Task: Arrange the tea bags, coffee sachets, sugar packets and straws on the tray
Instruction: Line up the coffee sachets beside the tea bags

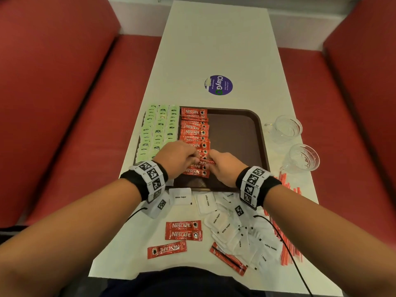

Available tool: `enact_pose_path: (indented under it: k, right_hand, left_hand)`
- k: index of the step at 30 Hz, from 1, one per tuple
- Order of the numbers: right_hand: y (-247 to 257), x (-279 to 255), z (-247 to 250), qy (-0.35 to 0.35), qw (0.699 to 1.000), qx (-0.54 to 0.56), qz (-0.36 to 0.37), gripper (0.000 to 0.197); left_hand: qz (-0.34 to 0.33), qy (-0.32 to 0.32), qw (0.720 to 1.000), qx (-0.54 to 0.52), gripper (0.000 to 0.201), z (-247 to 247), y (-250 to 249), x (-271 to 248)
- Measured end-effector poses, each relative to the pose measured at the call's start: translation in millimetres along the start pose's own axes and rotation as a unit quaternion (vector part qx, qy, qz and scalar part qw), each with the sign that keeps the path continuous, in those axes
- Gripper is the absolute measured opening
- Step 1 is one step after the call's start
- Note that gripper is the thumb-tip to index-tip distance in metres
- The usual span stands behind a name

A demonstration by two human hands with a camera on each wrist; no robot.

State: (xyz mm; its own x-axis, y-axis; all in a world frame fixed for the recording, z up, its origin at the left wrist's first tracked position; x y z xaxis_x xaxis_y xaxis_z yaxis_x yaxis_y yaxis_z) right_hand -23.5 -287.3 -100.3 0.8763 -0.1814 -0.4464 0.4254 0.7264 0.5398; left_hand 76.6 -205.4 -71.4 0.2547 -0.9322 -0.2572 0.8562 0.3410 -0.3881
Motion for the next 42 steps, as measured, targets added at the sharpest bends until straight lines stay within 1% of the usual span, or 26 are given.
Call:
enact_pose_path:
  k: [5,9,13,16,18,20,21,22,24,25,27,29,30,32,33,34,36,37,38,40,42]
  right_hand:
    - [4,3,1,-0.005,0.999,-0.010,0.038,0.024]
    - [0,5,-5,0.020,0.999,-0.047,0.016,0.030]
    - [-2,0,-10,0.032,0.997,-0.067,0.007,0.023]
    - [7,-3,-10,0.021,0.995,-0.080,0.048,0.025]
    - [14,-3,-8,-0.003,0.992,-0.097,0.075,0.025]
    - [18,-3,-4,-0.017,0.992,-0.096,0.075,0.027]
    - [20,-3,-1,-0.020,0.994,-0.086,0.068,0.028]
    - [21,-3,2,-0.024,0.995,-0.071,0.058,0.029]
    - [22,-2,8,-0.035,0.998,-0.035,0.038,0.027]
    - [23,-2,11,-0.042,0.998,-0.017,0.031,0.026]
    - [23,-2,13,-0.049,0.999,0.010,0.017,0.027]
    - [25,-1,15,-0.051,0.999,0.007,0.008,0.037]
    - [26,-1,15,-0.047,0.999,0.004,0.007,0.038]
    - [22,-1,11,-0.024,1.000,-0.007,-0.006,0.026]
    - [18,-1,8,-0.007,1.000,-0.023,-0.019,0.022]
    - [12,-1,5,0.006,0.998,-0.043,-0.036,0.022]
    - [1,-2,3,0.018,0.995,-0.074,-0.071,0.018]
    - [-2,-3,3,0.023,0.993,-0.084,-0.083,0.015]
    - [-4,-4,2,0.030,0.991,-0.096,-0.090,0.018]
    - [-6,-3,-1,0.044,0.988,-0.114,-0.097,0.022]
    - [-8,0,-6,0.053,0.986,-0.118,-0.105,0.023]
  left_hand:
    - [0.026,0.047,0.997,-0.058,0.012,-1,21,-6]
    - [0.054,0.075,0.994,-0.056,0.009,-7,31,-13]
    - [0.064,0.089,0.993,-0.032,0.009,-20,31,-19]
    - [0.047,0.059,0.995,-0.063,0.009,-17,26,-20]
    - [0.014,0.005,0.995,-0.102,0.007,-5,17,-22]
    - [-0.008,-0.056,0.983,-0.174,0.009,11,11,-25]
    - [-0.013,-0.073,0.974,-0.213,0.014,18,10,-26]
    - [-0.014,-0.081,0.965,-0.248,0.020,22,11,-25]
    - [-0.008,-0.072,0.955,-0.289,0.030,26,12,-23]
    - [-0.003,-0.061,0.956,-0.286,0.030,26,12,-21]
    - [-0.003,-0.053,0.966,-0.254,0.021,26,9,-19]
    - [-0.011,-0.061,0.968,-0.244,0.013,27,5,-19]
    - [-0.014,-0.065,0.968,-0.243,0.010,26,4,-19]
    - [-0.012,-0.063,0.971,-0.229,0.006,23,5,-18]
    - [-0.003,-0.049,0.976,-0.213,0.004,19,7,-16]
    - [0.008,-0.020,0.983,-0.184,0.002,13,9,-14]
    - [0.029,0.059,0.995,-0.068,0.008,-5,12,-11]
    - [0.030,0.088,0.996,-0.006,0.011,-13,12,-10]
    - [0.027,0.103,0.994,0.034,0.013,-21,11,-9]
    - [0.023,0.109,0.992,0.066,0.013,-32,10,-7]
    - [0.021,0.092,0.993,0.077,0.013,-37,7,-3]
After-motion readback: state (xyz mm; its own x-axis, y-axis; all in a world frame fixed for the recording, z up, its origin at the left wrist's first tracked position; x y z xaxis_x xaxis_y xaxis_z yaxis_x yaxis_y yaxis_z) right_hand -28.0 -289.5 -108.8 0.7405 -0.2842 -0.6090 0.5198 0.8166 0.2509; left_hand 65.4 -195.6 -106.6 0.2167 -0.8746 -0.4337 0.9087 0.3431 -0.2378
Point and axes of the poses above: each hand's wrist, its own x-axis towards the middle knuckle, its own z-axis out of the back of the hand, y = z × x, the point moved 8 cm from there along x, towards the middle knuckle, and after that the axes turned 8 degrees about y, right-handed, at the moved point
